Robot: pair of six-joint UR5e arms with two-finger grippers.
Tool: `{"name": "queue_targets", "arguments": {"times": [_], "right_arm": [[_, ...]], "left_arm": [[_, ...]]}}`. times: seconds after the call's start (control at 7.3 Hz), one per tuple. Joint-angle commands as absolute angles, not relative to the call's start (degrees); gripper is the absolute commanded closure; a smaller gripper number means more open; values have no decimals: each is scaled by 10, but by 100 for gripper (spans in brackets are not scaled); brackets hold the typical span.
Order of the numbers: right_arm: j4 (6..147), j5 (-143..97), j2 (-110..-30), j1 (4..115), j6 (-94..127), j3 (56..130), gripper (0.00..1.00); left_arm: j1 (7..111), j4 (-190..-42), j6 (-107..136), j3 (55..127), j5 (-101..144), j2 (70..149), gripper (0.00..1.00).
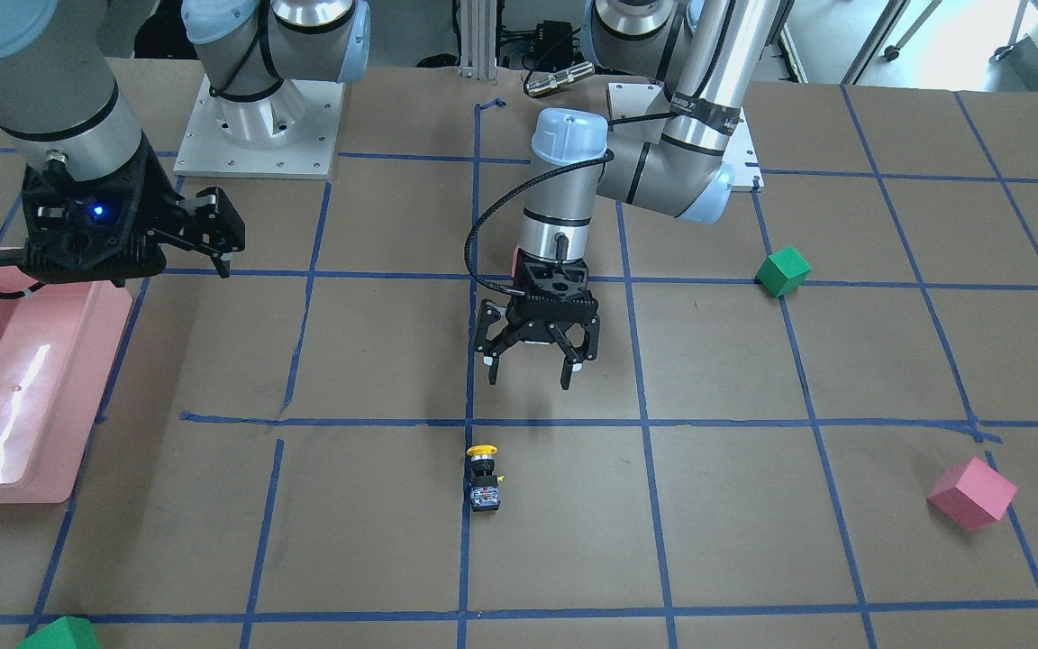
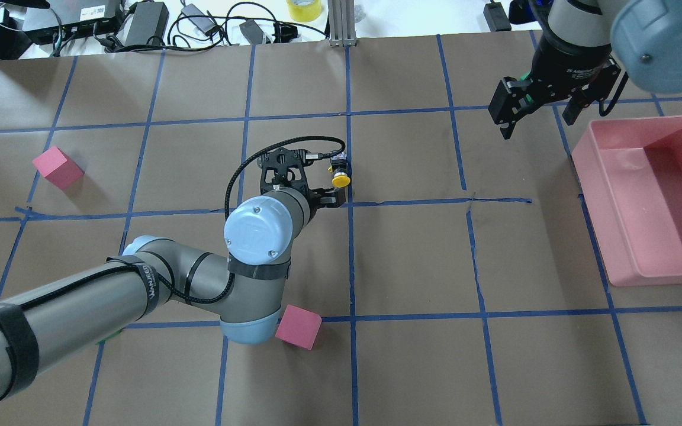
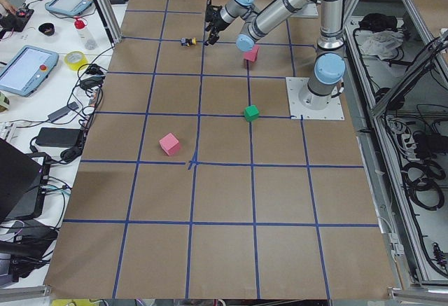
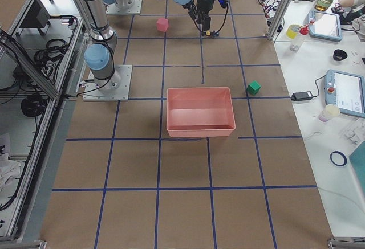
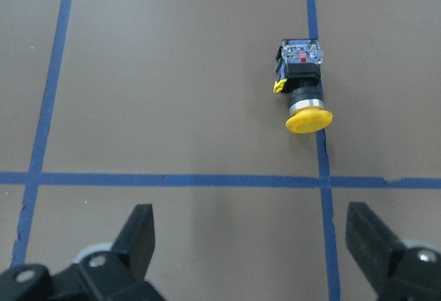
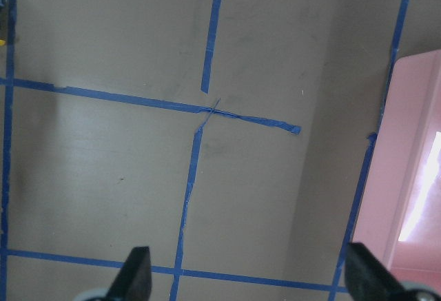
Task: Align button upright
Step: 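Lower the left gripper over the lying switch and grasp its body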
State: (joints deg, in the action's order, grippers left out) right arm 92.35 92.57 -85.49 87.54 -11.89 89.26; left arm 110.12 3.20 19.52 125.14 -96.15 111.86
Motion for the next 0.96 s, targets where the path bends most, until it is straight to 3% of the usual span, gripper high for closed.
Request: {"name": "queue_targets", "arguments": {"times": [0.0, 0.82], "right_arm": [[922, 897, -855, 872, -113, 891, 0], [924, 908, -859, 873, -113, 882, 0]], "left_arm": [[1135, 62, 210, 1226, -1003, 1166, 3], [1147, 126, 228, 1152, -1002, 1258, 5]]}}
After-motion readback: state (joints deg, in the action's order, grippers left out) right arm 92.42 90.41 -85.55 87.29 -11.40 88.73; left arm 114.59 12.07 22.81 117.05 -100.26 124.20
